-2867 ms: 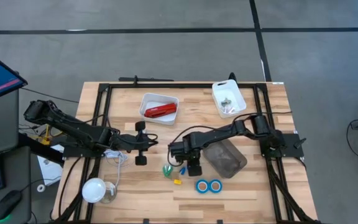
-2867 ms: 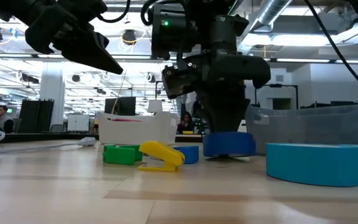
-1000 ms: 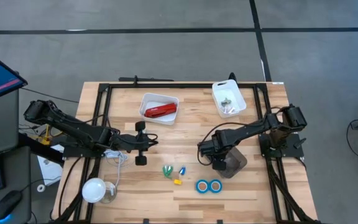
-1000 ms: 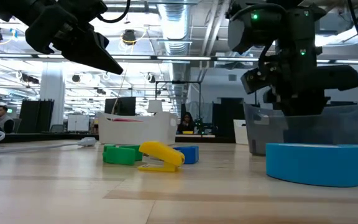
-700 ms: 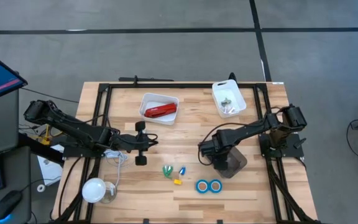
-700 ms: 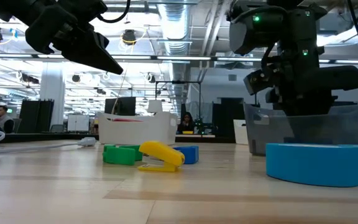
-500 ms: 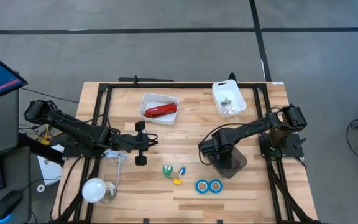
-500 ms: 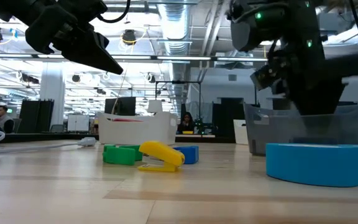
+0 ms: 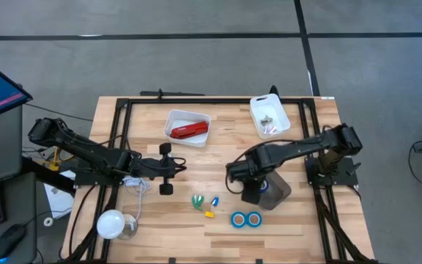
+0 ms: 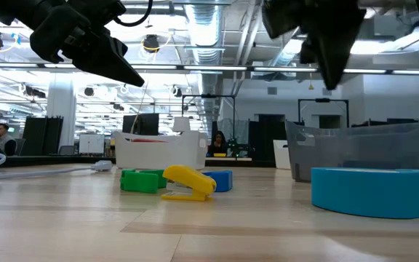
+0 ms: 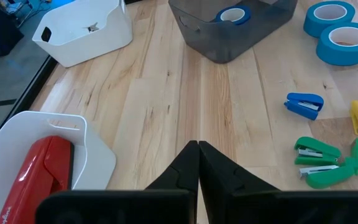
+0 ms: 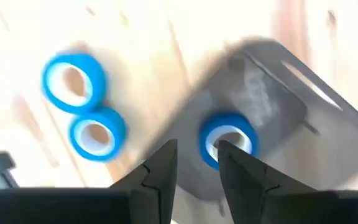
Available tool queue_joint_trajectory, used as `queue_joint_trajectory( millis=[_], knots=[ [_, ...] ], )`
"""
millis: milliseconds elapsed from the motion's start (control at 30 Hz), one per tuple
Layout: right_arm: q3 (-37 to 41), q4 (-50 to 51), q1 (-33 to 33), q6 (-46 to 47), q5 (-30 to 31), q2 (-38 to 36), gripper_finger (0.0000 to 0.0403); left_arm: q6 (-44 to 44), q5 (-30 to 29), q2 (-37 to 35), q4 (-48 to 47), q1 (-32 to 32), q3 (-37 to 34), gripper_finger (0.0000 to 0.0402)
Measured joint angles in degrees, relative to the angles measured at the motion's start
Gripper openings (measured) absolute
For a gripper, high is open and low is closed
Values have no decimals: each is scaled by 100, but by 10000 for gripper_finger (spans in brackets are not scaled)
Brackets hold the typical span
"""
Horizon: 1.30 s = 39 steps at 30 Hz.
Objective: Pick and place Stapler, Stapler remover, tape
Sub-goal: Put the left light blue tape into the black bin
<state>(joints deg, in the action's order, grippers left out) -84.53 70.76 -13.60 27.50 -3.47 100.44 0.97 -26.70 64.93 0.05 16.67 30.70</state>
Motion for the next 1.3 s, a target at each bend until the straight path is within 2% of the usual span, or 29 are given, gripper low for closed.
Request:
queue_joint_trajectory(
  millis=[167,367,767,1033,1300],
  knots=[
    [-3,-730,-416,-43,16,54,107,0,-1,0,0,-2,0,2],
    [-20,-1414,-921,-50,73,516,98,0,-2,0,2,-2,0,2],
    [-18,-1722,-1269,10,27,1714,103,0,0,0,3,-2,0,2],
    [-2,-1963,-1253,331,-16,1665,104,0,1,0,0,-2,0,2],
    [7,-2282,-1147,1122,-101,1521,107,0,2,0,1,-1,0,2]
  ],
)
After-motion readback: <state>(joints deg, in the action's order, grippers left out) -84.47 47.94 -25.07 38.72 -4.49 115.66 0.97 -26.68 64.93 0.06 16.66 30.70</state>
